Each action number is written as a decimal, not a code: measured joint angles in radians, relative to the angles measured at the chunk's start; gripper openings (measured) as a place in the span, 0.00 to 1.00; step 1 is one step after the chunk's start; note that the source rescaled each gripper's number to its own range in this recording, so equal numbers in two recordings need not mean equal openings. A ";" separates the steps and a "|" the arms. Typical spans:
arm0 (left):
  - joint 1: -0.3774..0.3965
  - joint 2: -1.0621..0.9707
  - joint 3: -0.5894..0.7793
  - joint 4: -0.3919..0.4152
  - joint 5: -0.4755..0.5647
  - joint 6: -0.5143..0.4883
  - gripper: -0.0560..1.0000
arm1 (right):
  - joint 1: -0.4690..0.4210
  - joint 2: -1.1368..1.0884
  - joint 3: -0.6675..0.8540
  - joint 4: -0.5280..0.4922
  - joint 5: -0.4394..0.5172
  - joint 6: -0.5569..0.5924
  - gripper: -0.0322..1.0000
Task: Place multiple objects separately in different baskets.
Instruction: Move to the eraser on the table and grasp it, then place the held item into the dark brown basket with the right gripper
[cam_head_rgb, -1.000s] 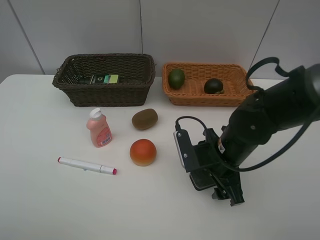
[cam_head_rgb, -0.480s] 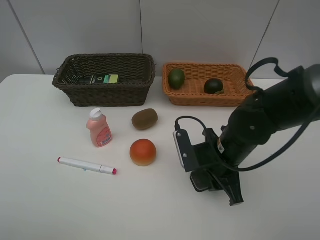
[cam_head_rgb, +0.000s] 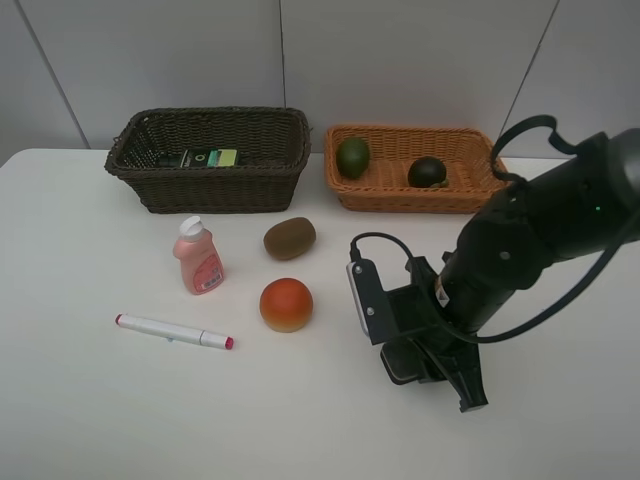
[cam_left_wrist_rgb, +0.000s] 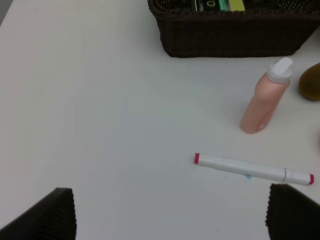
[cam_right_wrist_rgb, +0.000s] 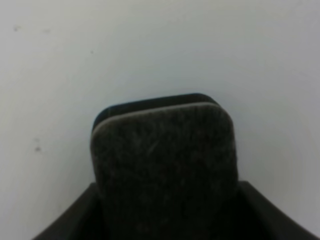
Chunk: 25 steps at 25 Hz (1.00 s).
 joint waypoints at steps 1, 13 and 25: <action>0.000 0.000 0.000 0.000 0.000 0.000 1.00 | 0.000 0.000 0.000 0.000 0.001 0.000 0.31; 0.000 0.000 0.000 0.000 0.000 0.000 1.00 | 0.000 -0.046 -0.033 0.014 0.080 0.000 0.31; 0.000 0.000 0.000 0.000 0.000 0.000 1.00 | 0.000 -0.141 -0.464 0.186 0.509 0.027 0.31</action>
